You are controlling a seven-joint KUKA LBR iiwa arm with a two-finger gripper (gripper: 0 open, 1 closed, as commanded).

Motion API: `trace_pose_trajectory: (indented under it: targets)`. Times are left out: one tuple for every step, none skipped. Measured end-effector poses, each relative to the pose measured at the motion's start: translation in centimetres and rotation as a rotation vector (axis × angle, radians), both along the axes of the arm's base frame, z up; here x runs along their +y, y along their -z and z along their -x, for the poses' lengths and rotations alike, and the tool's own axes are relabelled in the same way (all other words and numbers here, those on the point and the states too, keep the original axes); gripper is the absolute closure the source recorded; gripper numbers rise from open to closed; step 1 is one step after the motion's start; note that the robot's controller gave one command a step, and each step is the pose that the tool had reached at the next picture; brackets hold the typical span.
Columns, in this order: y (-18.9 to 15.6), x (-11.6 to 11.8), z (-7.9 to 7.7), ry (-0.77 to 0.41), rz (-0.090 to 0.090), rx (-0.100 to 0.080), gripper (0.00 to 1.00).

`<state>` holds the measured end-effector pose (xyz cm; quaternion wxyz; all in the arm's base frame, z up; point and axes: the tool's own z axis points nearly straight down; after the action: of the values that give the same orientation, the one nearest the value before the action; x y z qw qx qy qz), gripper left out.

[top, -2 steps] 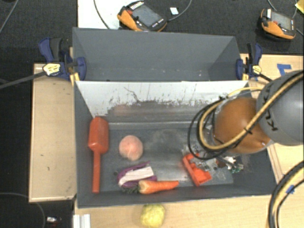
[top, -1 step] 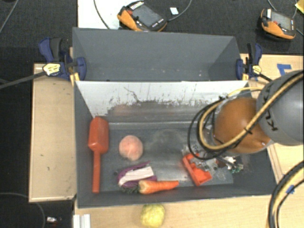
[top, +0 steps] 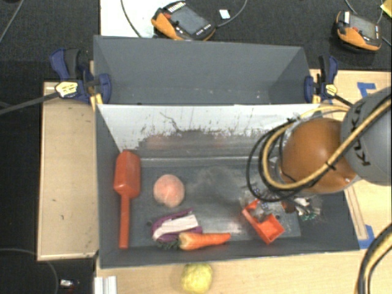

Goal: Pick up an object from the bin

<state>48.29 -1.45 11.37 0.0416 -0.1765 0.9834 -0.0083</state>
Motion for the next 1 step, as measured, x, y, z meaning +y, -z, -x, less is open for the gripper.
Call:
trace_pose_trajectory:
  targets:
    - [-3.0,-0.04,-0.09,0.004,0.0,-0.003,1.0]
